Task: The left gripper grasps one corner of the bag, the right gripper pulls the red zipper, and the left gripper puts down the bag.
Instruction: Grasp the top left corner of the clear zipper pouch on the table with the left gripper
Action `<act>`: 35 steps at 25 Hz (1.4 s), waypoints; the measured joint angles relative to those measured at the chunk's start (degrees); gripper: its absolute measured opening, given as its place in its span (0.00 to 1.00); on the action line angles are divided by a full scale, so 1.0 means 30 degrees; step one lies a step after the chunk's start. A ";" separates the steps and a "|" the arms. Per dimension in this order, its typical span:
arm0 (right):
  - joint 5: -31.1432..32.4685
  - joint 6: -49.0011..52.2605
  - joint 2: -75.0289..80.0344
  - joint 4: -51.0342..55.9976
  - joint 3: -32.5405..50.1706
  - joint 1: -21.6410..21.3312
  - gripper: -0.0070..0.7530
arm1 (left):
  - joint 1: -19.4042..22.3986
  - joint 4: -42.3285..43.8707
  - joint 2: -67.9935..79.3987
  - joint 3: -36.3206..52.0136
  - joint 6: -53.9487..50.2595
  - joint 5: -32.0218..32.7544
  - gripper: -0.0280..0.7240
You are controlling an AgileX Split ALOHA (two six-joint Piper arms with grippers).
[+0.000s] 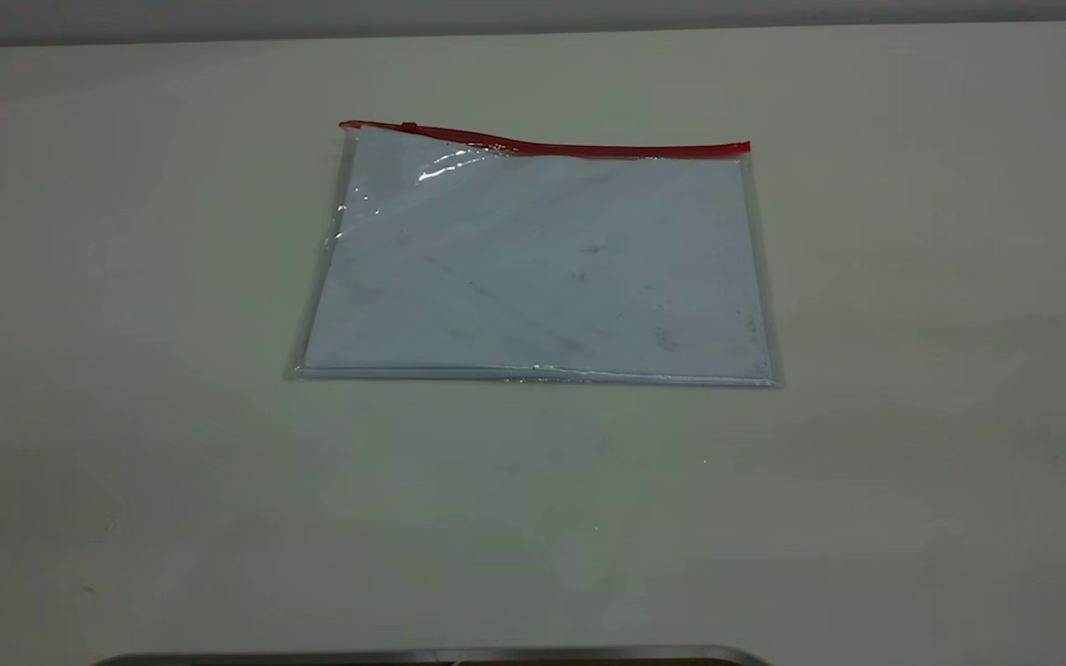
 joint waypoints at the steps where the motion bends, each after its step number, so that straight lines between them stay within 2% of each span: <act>1: 0.0000 0.0000 0.0000 0.0000 0.0000 0.0000 0.41 | 0.0000 0.0000 0.0000 0.0000 0.0000 0.0000 0.60; 29: 0.0000 0.0000 0.0000 0.0000 0.0000 0.0000 0.41 | 0.0000 0.0000 0.0000 0.0000 0.0043 0.0000 0.60; 35: 0.0000 0.0000 0.0000 0.0000 0.0000 0.0000 0.41 | 0.0000 -0.0850 0.0000 0.0000 0.0026 -0.0017 0.60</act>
